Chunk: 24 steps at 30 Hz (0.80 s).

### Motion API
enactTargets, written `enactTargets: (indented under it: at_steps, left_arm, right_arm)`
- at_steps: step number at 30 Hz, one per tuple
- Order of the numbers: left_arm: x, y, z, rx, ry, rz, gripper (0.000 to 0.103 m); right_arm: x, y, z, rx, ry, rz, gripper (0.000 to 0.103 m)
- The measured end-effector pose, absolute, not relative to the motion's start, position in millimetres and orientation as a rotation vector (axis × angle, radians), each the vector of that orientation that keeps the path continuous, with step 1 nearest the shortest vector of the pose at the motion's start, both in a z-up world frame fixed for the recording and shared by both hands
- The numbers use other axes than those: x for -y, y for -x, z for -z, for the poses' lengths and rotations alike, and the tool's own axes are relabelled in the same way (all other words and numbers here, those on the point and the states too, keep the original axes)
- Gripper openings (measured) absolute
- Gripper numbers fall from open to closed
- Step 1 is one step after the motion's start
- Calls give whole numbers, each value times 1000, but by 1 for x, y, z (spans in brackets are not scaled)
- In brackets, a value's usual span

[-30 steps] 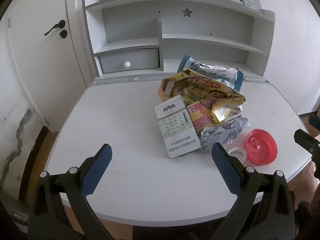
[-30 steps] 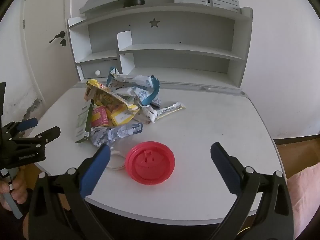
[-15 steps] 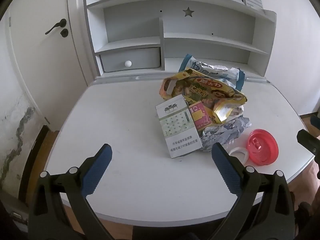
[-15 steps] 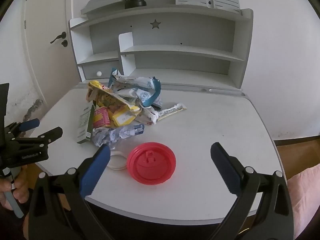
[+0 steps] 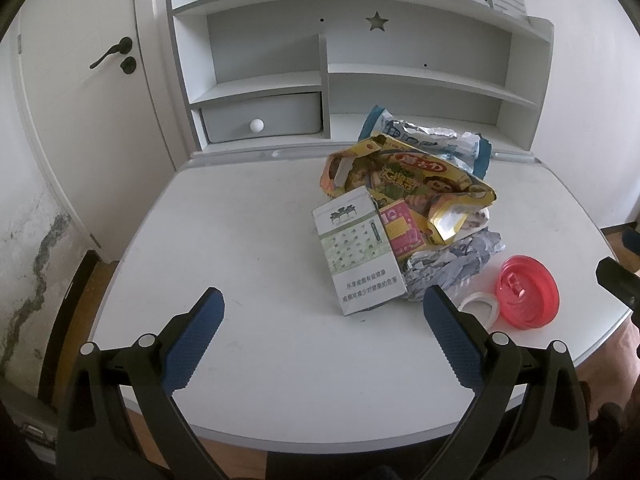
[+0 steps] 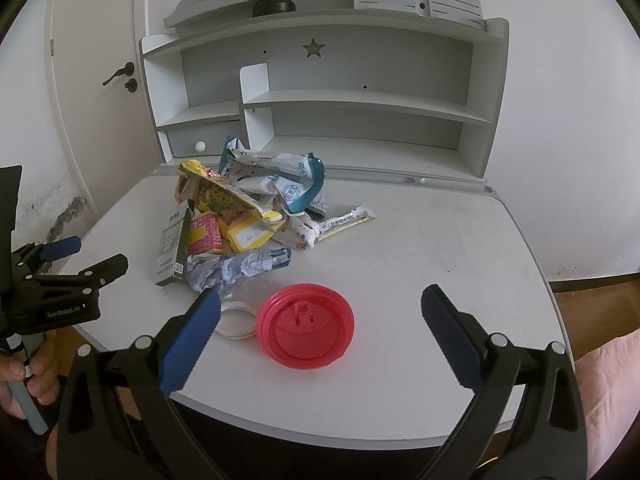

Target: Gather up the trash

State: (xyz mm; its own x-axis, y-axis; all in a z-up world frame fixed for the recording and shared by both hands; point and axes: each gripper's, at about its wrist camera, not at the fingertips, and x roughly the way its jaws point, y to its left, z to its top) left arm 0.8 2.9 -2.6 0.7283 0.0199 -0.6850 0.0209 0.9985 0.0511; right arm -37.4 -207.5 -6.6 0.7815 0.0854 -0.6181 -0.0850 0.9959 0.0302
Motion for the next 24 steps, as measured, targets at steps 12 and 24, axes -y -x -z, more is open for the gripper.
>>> enactTargets:
  at_steps: [12, 24]
  left_arm:
    - [-3, -1, 4, -759, -57, -3, 97]
    - [-4, -2, 4, -764, -55, -4, 97]
  right_arm:
    - [208, 37, 6, -669, 1, -92, 97]
    - [207, 38, 6, -667, 3, -92, 97]
